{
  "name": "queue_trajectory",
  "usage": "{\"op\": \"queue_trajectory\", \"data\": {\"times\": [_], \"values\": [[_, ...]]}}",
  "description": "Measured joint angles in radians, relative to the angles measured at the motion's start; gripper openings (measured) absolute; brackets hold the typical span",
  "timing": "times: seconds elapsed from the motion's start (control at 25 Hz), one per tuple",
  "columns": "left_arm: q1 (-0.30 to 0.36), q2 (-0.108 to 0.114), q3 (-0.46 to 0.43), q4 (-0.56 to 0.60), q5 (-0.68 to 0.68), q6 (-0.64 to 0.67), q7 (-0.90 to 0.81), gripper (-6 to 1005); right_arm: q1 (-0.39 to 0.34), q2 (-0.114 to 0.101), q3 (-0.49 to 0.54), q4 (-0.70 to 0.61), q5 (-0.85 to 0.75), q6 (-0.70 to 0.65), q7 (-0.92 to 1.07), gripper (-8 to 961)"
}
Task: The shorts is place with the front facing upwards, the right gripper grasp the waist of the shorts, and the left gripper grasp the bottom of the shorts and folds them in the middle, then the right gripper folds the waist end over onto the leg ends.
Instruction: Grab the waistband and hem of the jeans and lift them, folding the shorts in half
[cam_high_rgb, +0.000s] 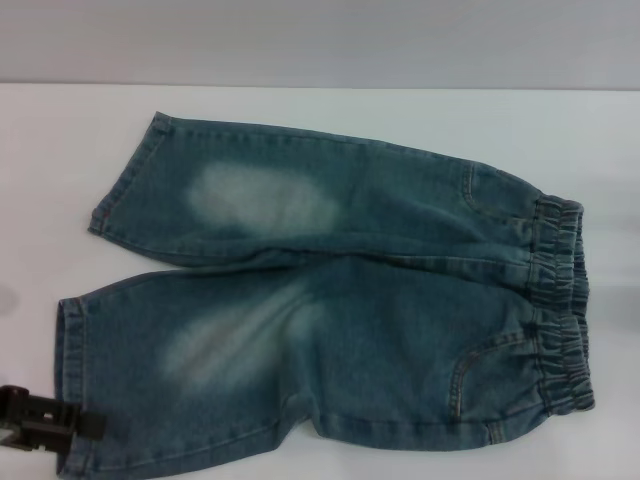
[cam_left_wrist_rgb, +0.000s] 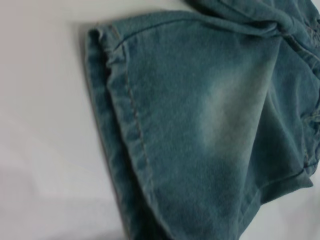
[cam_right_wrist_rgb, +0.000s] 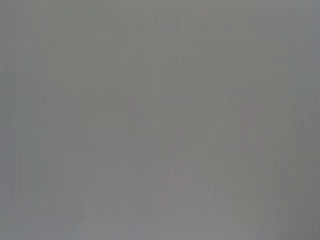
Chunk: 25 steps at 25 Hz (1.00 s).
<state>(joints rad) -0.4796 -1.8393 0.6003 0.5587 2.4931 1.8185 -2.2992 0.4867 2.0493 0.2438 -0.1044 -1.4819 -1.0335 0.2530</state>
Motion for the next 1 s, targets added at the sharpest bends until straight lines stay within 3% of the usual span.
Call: {"op": "queue_trajectory", "data": {"times": [1.0], "values": [[0.034, 0.003, 0.002, -0.016, 0.003, -0.004, -0.001, 826, 0.01, -0.002, -0.005, 0.003, -0.001, 0.003, 0.006, 601]]}}
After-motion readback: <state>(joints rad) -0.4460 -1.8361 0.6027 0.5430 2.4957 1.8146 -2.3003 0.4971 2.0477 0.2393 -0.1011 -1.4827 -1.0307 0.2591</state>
